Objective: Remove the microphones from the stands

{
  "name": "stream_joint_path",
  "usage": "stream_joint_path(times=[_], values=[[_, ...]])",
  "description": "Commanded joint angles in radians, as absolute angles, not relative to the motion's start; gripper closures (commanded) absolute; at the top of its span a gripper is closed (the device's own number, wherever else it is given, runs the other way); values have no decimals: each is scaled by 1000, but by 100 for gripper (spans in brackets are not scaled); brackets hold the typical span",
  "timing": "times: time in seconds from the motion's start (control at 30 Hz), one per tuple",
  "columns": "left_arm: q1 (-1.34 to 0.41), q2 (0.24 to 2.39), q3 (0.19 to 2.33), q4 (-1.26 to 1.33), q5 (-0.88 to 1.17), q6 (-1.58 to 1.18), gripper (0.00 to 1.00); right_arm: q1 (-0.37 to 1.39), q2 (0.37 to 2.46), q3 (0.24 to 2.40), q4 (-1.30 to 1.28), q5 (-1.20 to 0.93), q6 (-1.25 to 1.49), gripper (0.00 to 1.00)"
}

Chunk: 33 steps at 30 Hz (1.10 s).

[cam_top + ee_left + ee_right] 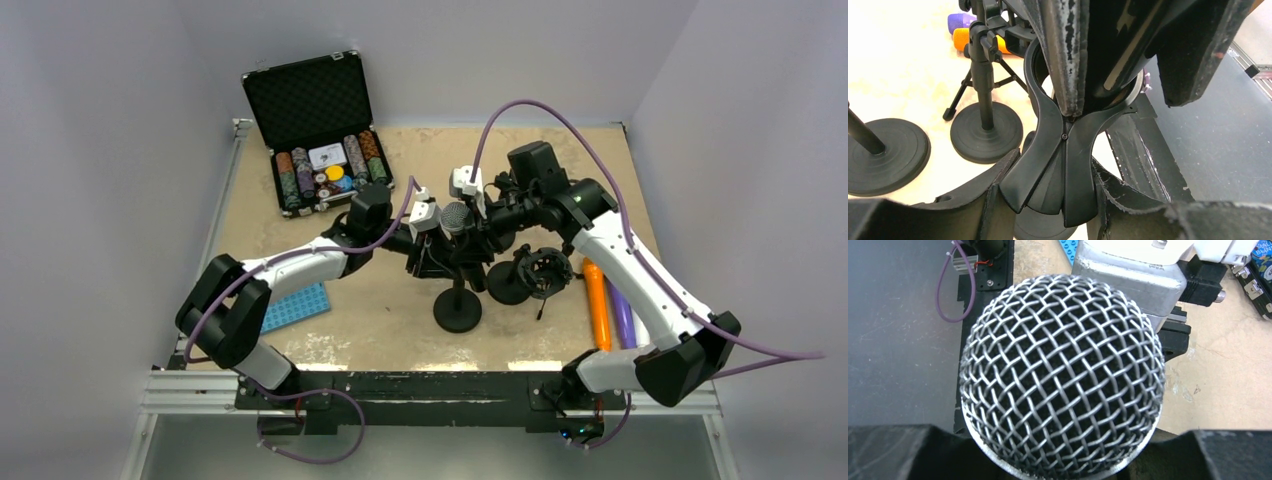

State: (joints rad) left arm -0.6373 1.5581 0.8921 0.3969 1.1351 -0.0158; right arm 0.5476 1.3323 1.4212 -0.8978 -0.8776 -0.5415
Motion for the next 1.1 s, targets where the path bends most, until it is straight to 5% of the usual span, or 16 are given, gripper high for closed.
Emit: stream_joint_path(times=[0.0, 0.43, 0.87, 1.0, 1.07], values=[[-637, 1529, 863, 372, 1137, -20, 100, 544, 1293, 1506, -899, -891, -536, 100], [-639, 1495, 921, 167, 1085, 117, 100, 527, 1386, 2107, -932, -844, -375, 100], [-638, 1435, 958, -78, 1042, 312, 98, 173, 1049, 1719, -878, -135, -323, 100], [-637, 1437, 959, -81, 1024, 312, 89, 72, 974, 1561, -887, 30, -330, 100], [-637, 1438, 962, -88, 1017, 311, 77, 9, 948, 1471, -902, 61, -320, 100]])
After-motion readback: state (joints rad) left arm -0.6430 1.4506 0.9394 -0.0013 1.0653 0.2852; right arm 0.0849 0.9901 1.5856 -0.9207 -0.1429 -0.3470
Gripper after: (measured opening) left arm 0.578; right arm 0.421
